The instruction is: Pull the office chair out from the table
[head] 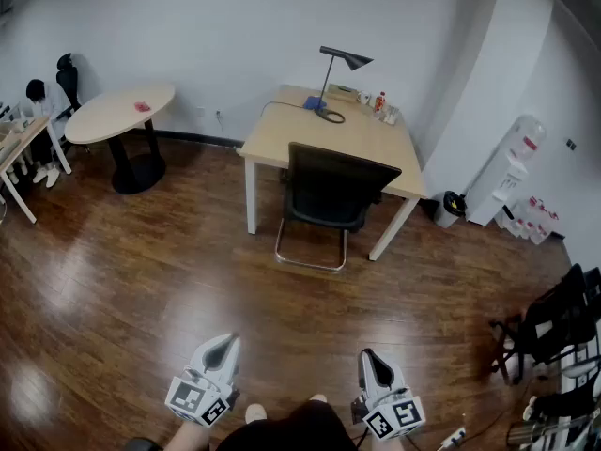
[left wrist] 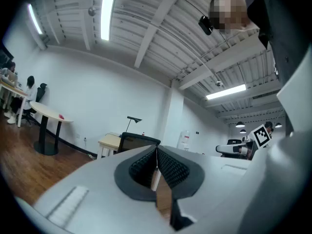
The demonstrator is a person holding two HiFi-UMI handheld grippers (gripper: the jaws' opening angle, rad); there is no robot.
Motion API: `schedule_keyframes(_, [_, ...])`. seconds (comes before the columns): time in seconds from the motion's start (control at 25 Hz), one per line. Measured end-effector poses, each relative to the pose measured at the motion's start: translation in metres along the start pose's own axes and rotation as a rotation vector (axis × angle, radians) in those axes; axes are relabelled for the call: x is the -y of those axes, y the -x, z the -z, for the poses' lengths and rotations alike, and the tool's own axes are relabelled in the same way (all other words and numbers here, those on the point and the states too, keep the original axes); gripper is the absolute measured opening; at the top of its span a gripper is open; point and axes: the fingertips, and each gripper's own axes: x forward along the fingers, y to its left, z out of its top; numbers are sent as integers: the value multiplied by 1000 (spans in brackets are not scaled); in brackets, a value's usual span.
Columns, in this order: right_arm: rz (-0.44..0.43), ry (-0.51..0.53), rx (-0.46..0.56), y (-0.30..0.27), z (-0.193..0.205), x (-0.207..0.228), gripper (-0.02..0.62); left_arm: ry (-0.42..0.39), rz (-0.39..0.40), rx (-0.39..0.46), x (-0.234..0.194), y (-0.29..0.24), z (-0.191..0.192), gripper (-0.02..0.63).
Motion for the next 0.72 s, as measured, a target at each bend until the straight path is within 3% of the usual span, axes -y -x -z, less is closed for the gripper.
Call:
schedule_keyframes(0.32, [-27, -53, 33, -50, 5, 31, 26, -48, -2, -13, -18, -43, 3, 3])
schedule_keyframes(0.48, [-65, -107, 35, -87, 2, 74, 28, -89, 8, 11, -11, -89, -9, 4])
schedule_keyframes(0.56, [-92, -147, 59, -108, -11, 96, 29, -104, 9, 26, -9, -112, -17, 5])
schedule_keyframes(0.72, [-136, -113, 113, -151, -44, 125, 32, -135, 16, 22, -12, -165, -22, 5])
